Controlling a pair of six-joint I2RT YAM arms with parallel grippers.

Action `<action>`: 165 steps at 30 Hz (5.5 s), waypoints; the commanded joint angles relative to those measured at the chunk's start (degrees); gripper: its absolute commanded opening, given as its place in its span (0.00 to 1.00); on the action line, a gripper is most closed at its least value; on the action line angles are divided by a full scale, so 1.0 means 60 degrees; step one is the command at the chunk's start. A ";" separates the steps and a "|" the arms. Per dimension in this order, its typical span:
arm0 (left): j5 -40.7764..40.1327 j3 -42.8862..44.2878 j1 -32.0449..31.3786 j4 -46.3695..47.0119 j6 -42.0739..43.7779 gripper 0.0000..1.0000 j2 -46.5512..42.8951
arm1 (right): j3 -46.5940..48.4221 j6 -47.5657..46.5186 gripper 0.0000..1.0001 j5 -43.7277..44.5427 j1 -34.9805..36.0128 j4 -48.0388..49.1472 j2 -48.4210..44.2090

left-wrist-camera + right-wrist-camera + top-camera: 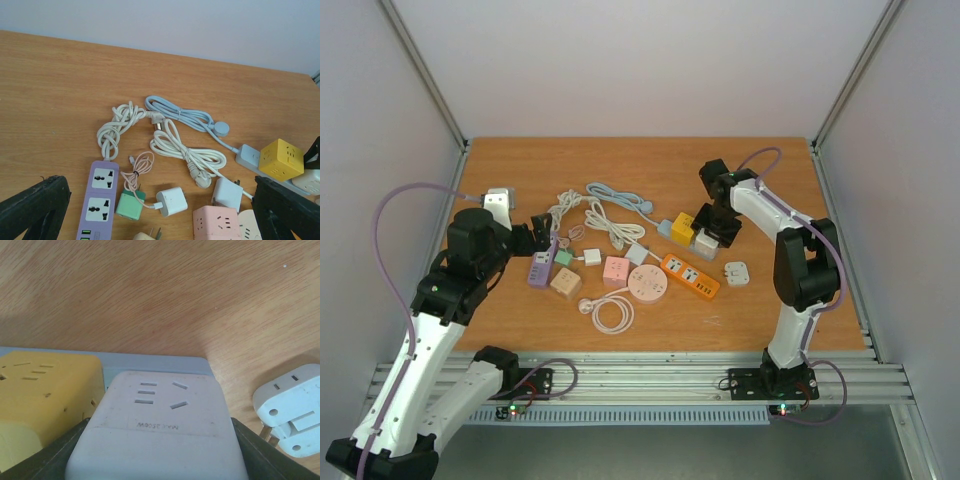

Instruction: Insert the plug

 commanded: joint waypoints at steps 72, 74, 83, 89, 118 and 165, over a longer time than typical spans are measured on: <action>-0.0222 -0.0097 -0.0014 0.0380 0.0158 0.99 0.0053 | -0.0828 -0.0254 0.49 -0.0021 -0.0108 0.0750 -0.0146; -0.0215 -0.0095 -0.0013 0.0378 0.0163 0.99 0.0075 | -0.0823 -0.0314 0.47 0.0057 -0.0107 0.0769 -0.0078; -0.0197 -0.0083 -0.0013 0.0388 0.0163 0.99 0.0139 | -0.0910 -0.0393 0.67 0.0010 -0.0107 0.0815 -0.0145; -0.0187 -0.0083 -0.0017 0.0386 0.0164 0.99 0.0166 | -0.1137 -0.0386 0.73 -0.0268 -0.0093 0.1036 -0.0346; -0.0199 -0.0083 -0.0019 0.0373 0.0164 0.99 0.0207 | 0.0392 -0.1409 0.77 0.0448 -0.0660 0.0447 0.0316; 0.0506 -0.0097 -0.0021 0.0574 -0.0100 1.00 0.0415 | -0.5347 -0.0054 0.81 -0.0692 -0.2001 0.2601 -0.2591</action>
